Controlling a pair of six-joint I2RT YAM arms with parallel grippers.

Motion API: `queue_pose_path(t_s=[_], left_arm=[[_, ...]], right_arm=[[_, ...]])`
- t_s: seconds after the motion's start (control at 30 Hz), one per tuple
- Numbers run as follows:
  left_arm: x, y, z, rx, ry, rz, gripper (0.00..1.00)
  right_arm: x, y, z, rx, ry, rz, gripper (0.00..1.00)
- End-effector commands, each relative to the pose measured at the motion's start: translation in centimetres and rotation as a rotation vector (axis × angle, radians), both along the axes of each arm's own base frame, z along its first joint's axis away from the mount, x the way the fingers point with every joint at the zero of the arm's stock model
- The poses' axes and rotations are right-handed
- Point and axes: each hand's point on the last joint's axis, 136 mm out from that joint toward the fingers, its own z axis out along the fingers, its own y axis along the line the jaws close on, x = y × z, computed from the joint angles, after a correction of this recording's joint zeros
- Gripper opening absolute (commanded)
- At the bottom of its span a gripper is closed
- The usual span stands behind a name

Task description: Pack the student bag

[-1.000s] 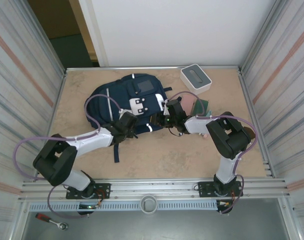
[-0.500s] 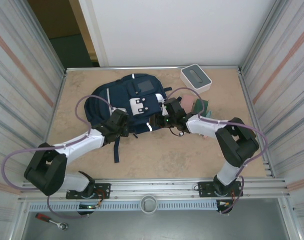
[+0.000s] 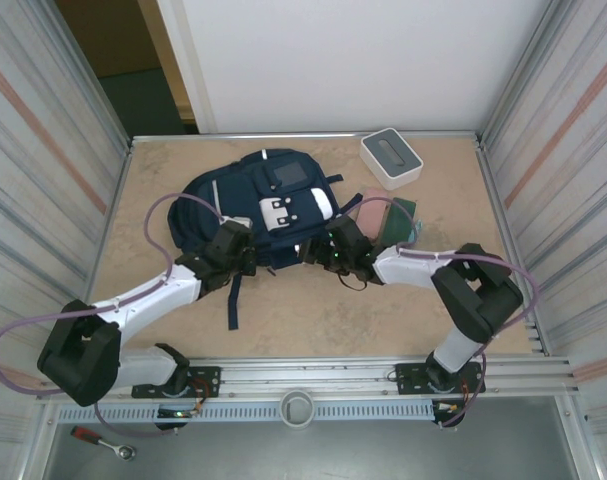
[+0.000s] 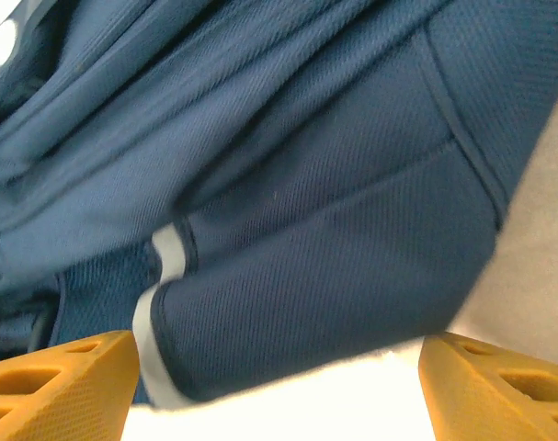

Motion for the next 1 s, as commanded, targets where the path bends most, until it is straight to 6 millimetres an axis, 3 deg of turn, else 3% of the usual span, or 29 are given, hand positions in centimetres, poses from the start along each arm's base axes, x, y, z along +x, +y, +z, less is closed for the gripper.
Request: queue_pose_path(t_s=[0.0, 0.07, 0.13, 0.2, 0.33, 0.53, 0.77, 0.83, 0.97], left_arm=[[-0.7, 0.1, 0.8, 0.002, -0.020, -0.024, 0.00], [-0.9, 0.7, 0.6, 0.031, -0.017, -0.013, 0.00], [-1.1, 1.8, 0.5, 0.086, -0.015, 0.012, 0.00], [-1.2, 3.9, 0.5, 0.190, -0.023, 0.069, 0.00], [-1.5, 7.2, 0.9, 0.303, -0.023, 0.174, 0.00], [-1.1, 7.0, 0.9, 0.251, -0.033, 0.194, 0.00], [-1.3, 2.3, 0.9, 0.051, -0.006, 0.050, 0.00], [-1.4, 1.1, 1.2, 0.011, -0.003, 0.020, 0.00], [-1.3, -0.5, 1.8, -0.032, -0.021, -0.002, 0.00]], right_arm=[[2.8, 2.1, 2.1, 0.104, -0.045, -0.025, 0.73], [3.5, 1.7, 1.3, 0.079, -0.045, -0.026, 0.60], [4.3, 0.6, 0.4, 0.042, -0.045, -0.041, 0.37], [4.9, -0.9, -0.4, -0.010, -0.051, -0.056, 0.22], [6.2, -2.7, 0.2, -0.092, -0.097, -0.026, 0.13], [7.6, -3.1, 2.5, -0.220, -0.171, 0.095, 0.11], [8.9, -2.3, 3.6, -0.198, -0.148, 0.199, 0.14], [8.9, -1.9, 4.1, -0.183, -0.143, 0.217, 0.19], [7.6, -2.4, 5.3, -0.141, -0.119, 0.177, 0.46]])
